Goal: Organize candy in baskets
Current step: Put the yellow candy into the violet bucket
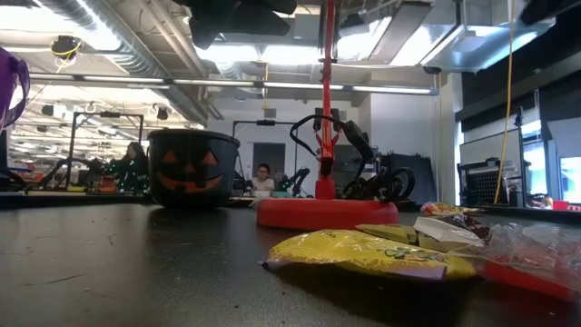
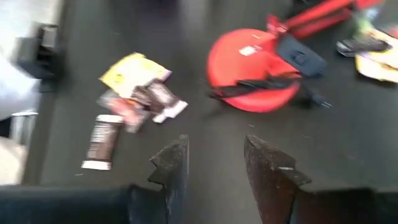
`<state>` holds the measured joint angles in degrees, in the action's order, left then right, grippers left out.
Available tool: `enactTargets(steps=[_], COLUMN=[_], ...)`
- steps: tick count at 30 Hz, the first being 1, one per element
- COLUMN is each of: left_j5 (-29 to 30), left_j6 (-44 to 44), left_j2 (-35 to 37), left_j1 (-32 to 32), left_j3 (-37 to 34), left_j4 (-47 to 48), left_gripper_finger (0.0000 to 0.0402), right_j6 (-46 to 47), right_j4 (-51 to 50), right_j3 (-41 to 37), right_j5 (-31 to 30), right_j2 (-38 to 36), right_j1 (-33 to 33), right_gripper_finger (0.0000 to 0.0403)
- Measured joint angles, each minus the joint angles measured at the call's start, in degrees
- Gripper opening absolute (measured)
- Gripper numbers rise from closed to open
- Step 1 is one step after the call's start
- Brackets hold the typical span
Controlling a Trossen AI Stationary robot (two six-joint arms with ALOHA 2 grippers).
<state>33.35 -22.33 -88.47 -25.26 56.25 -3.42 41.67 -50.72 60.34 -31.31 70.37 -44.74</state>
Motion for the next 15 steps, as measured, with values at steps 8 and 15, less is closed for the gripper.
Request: enactTargets(steps=[8, 15], left_j5=[0.02, 0.02], left_j6=[0.0, 0.0], left_j2=[0.01, 0.02], left_j1=[0.0, 0.0], left_j3=[0.0, 0.0], left_j4=[-0.02, -0.02], left_gripper_finger=[0.013, 0.013], right_j6=[-2.22, -8.11], right_j4=[-4.87, -0.13], right_j3=[-0.02, -0.02], right_j5=[0.43, 1.69], right_j2=[0.0, 0.0], right_j1=[7.14, 11.43], right_gripper_finger=[0.0153, 0.0153])
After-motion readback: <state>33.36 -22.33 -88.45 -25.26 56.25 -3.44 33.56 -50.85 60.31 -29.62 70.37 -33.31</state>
